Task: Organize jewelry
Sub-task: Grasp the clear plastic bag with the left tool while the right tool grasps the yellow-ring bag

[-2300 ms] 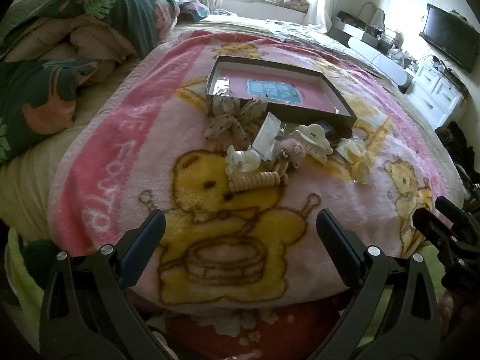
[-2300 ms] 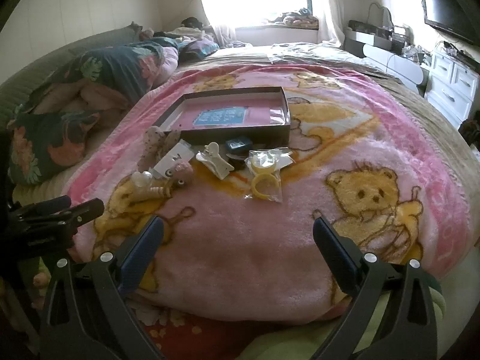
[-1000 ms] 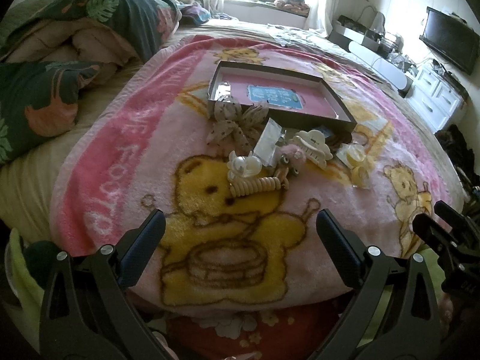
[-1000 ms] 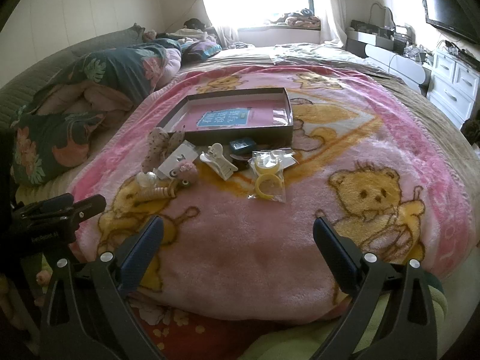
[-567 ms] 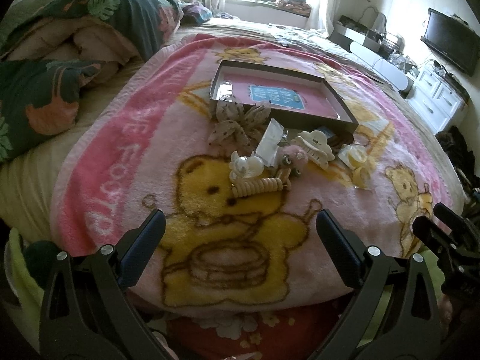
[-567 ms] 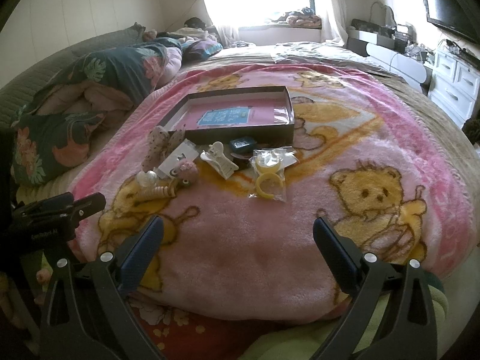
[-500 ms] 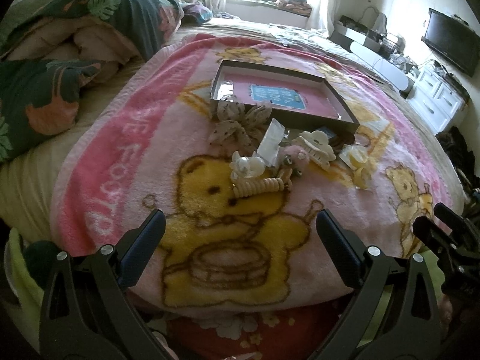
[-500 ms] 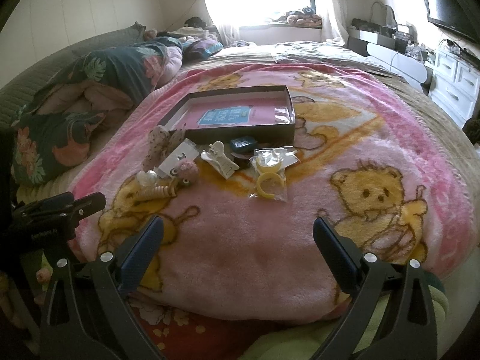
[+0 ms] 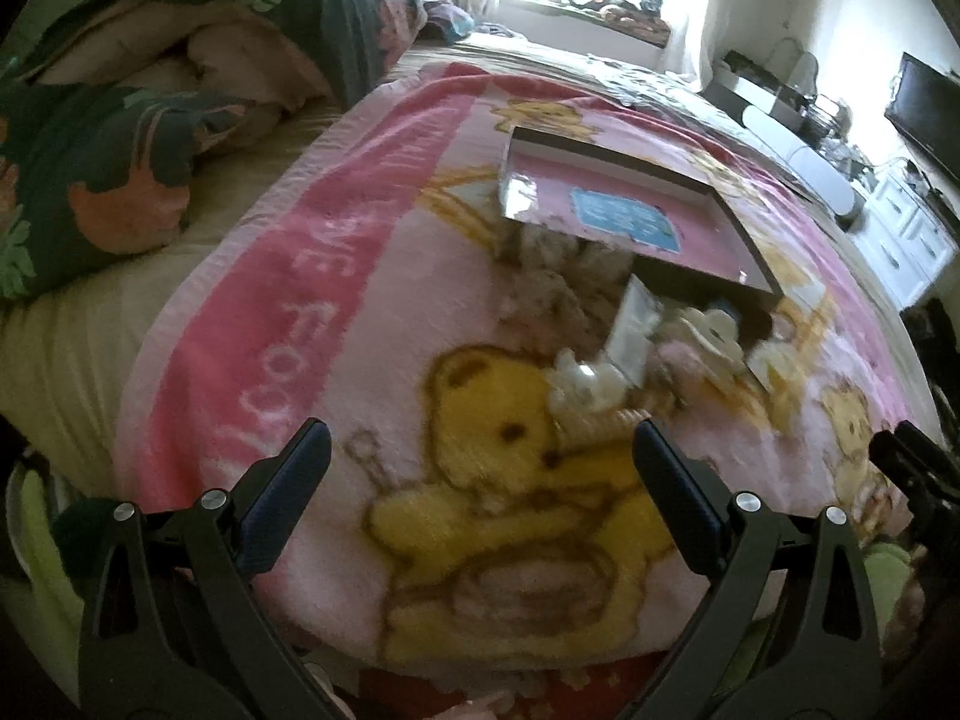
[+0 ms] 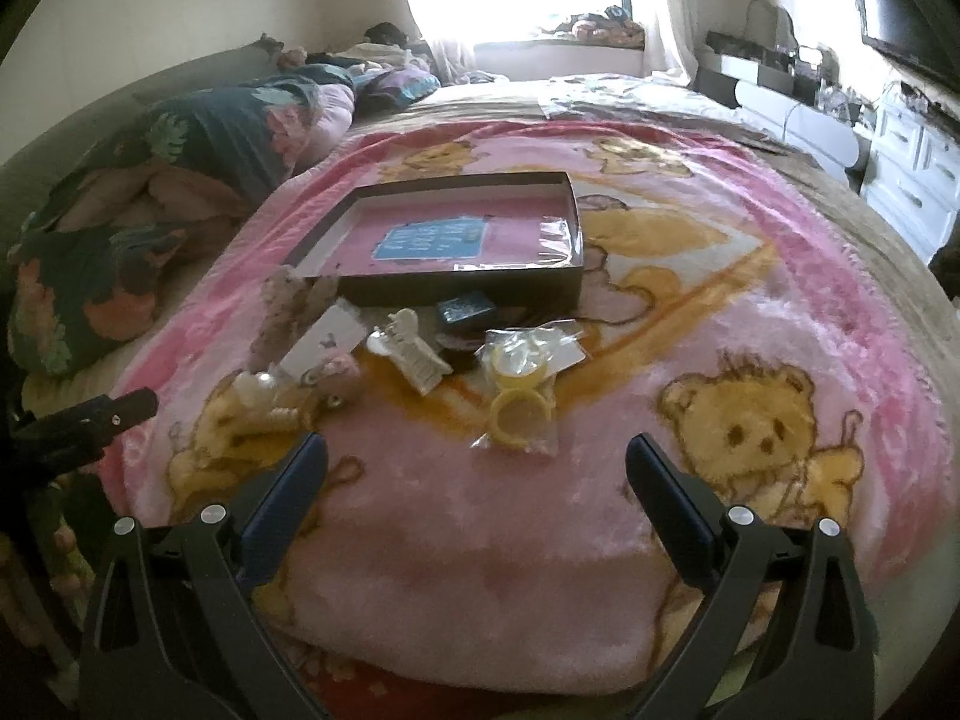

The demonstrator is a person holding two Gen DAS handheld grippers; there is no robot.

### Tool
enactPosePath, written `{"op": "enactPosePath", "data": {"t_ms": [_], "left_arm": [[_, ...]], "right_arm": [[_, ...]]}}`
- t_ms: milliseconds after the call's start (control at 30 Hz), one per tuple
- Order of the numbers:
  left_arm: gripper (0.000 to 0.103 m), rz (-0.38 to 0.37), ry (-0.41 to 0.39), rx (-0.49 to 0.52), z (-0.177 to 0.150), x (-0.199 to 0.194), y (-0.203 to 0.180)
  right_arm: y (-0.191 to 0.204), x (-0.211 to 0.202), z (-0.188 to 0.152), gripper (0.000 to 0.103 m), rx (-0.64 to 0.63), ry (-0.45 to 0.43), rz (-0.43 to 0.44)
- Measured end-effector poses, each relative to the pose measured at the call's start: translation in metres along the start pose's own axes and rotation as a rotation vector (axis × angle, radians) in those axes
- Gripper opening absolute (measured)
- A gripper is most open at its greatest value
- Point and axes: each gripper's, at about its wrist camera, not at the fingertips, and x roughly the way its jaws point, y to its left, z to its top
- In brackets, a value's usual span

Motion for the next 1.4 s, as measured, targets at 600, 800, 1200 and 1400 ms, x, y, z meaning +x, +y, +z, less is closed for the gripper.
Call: {"op": "enactPosePath", "data": {"t_ms": [600, 800, 1200, 1400], "left_arm": [[0.079, -0.243, 0.190, 0.121, 0.056, 0.110, -0.044], [0.041, -0.362, 0.272, 0.132, 0.054, 0.131, -0.057], [0.015, -0.399, 0.267, 0.178, 0.042, 0.130, -0.077], [0.014, -0.435, 0.222, 0.165, 0.045, 0.118, -0.071]], "right_arm": [[-0.045, 0.055, 0.009, 0.099, 0.068, 0.070, -0.042], [-0.044, 0.067, 0.004, 0.099, 0.068, 0.090, -0.029], [-0.043, 0.107, 0.001, 0.086, 0.085, 0.176, 0.024], [-0.047, 0.108, 0.002, 0.054, 0.070, 0.163, 0.003]]}}
